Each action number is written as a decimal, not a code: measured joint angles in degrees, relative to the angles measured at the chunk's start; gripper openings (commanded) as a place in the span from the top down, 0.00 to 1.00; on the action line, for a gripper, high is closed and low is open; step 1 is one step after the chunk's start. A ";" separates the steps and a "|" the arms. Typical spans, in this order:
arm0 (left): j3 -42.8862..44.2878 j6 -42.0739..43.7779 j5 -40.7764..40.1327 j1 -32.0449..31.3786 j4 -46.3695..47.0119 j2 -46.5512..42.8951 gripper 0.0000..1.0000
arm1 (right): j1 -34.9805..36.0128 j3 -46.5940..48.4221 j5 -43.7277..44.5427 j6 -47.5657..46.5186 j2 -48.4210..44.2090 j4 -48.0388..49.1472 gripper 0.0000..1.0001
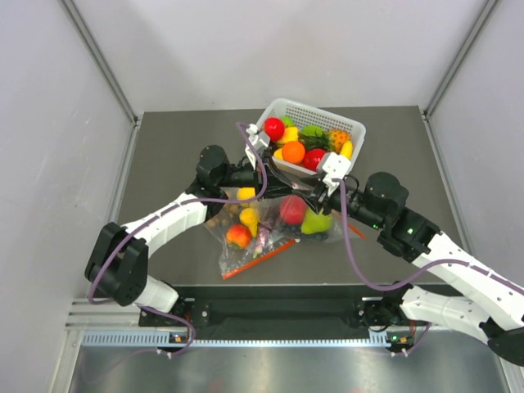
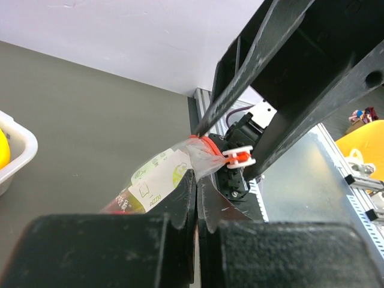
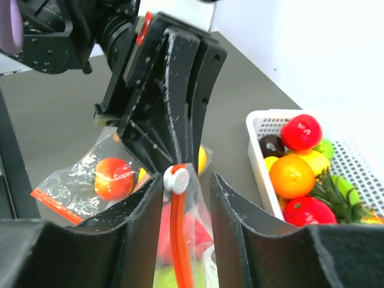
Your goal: Open the zip-top bag and remove the fake food
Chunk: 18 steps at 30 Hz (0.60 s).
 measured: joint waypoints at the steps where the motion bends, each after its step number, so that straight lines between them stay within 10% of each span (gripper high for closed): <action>1: 0.11 0.09 0.02 -0.11 -0.22 0.09 1.00 | 0.15 0.33 0.48 -0.22 0.04 -0.02 0.63; 7: 0.59 0.85 0.20 -0.59 -0.85 0.39 1.00 | 0.90 1.29 2.14 -1.51 1.42 0.15 0.65; 18: 0.76 1.14 0.09 -0.68 -1.70 0.37 1.00 | 1.75 1.42 3.98 -2.78 2.60 -0.11 1.00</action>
